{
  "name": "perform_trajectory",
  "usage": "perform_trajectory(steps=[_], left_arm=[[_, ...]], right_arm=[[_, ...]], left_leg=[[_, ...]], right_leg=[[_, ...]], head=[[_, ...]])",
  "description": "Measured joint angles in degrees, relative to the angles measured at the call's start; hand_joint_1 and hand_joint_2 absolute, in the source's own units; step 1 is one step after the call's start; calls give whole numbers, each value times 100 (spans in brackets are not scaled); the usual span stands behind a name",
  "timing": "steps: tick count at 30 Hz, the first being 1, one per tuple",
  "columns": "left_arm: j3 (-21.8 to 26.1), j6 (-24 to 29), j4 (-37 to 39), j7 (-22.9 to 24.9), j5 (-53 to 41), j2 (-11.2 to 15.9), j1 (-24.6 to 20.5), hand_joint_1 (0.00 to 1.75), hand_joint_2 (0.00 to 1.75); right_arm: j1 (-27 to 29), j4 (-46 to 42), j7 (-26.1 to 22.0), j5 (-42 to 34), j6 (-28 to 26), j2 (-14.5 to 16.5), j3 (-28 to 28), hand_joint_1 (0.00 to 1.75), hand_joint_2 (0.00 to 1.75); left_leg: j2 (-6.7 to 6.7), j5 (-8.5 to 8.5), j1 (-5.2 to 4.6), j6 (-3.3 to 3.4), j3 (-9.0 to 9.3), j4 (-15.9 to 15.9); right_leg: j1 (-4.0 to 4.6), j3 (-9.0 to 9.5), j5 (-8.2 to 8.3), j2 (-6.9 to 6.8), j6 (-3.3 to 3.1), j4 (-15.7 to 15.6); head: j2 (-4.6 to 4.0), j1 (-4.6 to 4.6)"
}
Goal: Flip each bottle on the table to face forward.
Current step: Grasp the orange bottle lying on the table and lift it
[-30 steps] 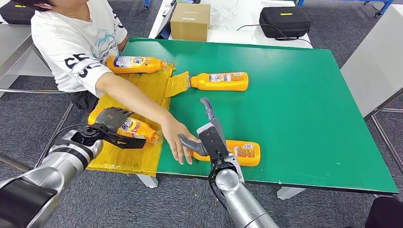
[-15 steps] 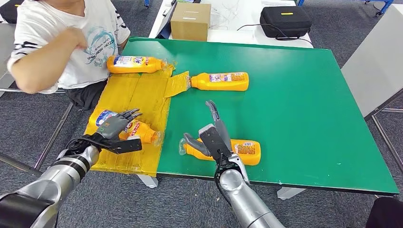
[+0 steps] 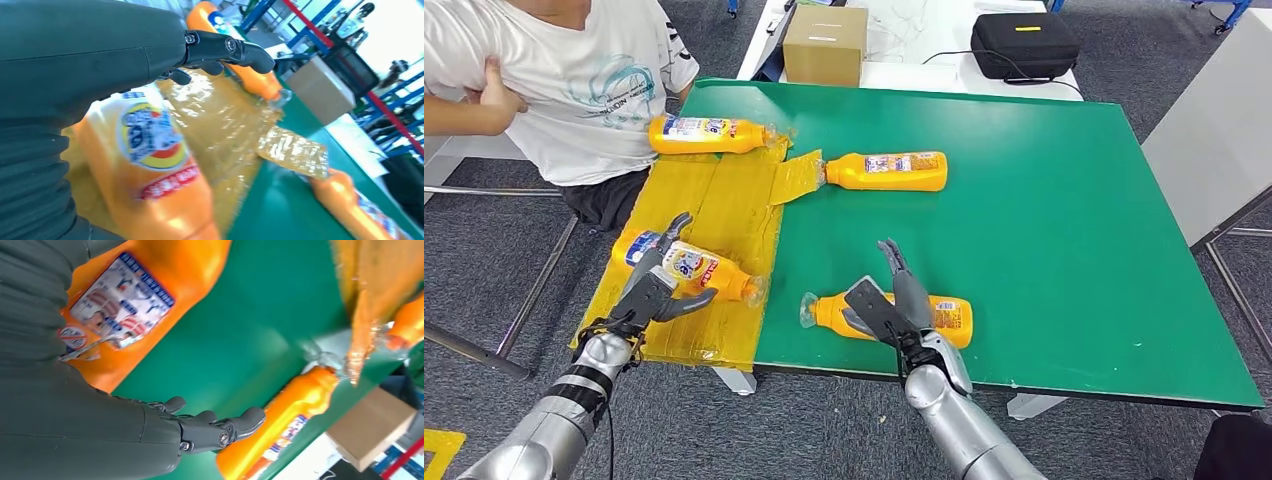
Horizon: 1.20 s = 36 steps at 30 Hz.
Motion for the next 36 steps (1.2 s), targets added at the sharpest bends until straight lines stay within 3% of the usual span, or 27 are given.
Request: perform_trajectory(steps=[9, 18, 26, 31, 32, 35, 36], left_arm=[[373, -419, -260, -3, 392, -309, 0, 0, 175], [1072, -857, -92, 4, 294, -760, -169, 0, 175], [1405, -1222, -52, 1, 190, -980, -191, 0, 175], [1478, -1314, -101, -1, 204, -1055, -157, 0, 175], [1485, -1334, -114, -1, 208, -1064, -153, 0, 175], [1500, -1384, -177, -2, 214, -1098, -137, 0, 175], [1501, -1402, -207, -2, 225, -1110, -124, 0, 175]], right_arm=[[38, 6, 697, 846, 129, -310, 7, 0, 175], [375, -557, 1271, 1790, 574, -725, 8, 0, 175], [752, -1423, 1794, 2571, 1217, -1265, -8, 0, 175], [981, -1846, 1934, 2679, 1456, -1567, -79, 0, 175], [1011, -1898, 1972, 2718, 1506, -1610, -92, 33, 175], [1069, -2051, 2147, 2898, 1715, -1740, -101, 164, 175], [1079, -2099, 2199, 2938, 1804, -1785, -101, 175, 175]], left_leg=[[-2, 0, 0, 1, 4, 0], [-5, -1, -2, 2, 10, 1], [-6, -2, -2, 3, 11, 2], [-5, -4, -3, 6, 9, 2], [-4, -4, -3, 6, 10, 2], [-3, -4, -2, 5, 11, 2], [-4, -4, -2, 5, 11, 2]], right_leg=[[0, 2, 0, -1, 0, -2], [-2, 12, 1, -2, 1, -5], [-3, 14, 0, -3, 2, -5], [-3, 14, 2, -1, 3, -5], [-3, 13, 2, -1, 4, -5], [-2, 12, 2, -1, 4, -5], [-1, 12, 2, -1, 3, -4]], head=[[0, 0], [0, -1], [0, -2], [0, -1], [0, -1], [0, -2], [0, -2]])
